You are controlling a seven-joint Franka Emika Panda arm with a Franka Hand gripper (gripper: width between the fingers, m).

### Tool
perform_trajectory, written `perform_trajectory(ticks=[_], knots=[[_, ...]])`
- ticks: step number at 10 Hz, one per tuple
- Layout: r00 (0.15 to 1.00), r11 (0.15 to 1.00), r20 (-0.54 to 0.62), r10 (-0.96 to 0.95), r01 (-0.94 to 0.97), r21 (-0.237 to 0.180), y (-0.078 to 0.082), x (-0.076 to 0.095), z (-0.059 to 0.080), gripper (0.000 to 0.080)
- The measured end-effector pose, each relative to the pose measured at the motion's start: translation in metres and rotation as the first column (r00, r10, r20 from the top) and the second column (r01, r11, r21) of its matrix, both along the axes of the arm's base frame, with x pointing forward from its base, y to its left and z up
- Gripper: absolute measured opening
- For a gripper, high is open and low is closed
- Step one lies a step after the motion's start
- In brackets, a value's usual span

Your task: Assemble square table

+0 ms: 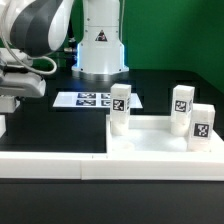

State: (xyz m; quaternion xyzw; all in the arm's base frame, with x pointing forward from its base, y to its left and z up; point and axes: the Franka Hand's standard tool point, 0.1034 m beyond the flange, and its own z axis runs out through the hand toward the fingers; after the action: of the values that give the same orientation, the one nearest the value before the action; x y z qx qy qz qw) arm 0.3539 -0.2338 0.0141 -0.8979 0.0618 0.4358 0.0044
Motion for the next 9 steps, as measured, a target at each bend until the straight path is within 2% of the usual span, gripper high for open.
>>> perform_trajectory(ticks=[1, 4, 5, 6, 7, 9], knots=[[0.999, 1.0, -0.03, -0.01, 0.01, -0.006, 0.0009, 0.0001, -0.0005, 0.0649], [1.0, 1.0, -0.028, -0.009, 0.008, -0.008, -0.0006, 0.0003, -0.0012, 0.0649], [1.0, 1.0, -0.027, -0.009, 0.009, -0.008, -0.0007, 0.0003, -0.0012, 0.0502], [1.0, 1.0, -0.028, -0.009, 0.009, -0.008, -0.0008, 0.0002, -0.0012, 0.0319], [1.0, 1.0, -0.028, -0.009, 0.009, -0.008, -0.001, 0.0, -0.0011, 0.0287], [1.0, 1.0, -0.028, -0.01, 0.01, -0.008, -0.0011, -0.0001, -0.0011, 0.0287]])
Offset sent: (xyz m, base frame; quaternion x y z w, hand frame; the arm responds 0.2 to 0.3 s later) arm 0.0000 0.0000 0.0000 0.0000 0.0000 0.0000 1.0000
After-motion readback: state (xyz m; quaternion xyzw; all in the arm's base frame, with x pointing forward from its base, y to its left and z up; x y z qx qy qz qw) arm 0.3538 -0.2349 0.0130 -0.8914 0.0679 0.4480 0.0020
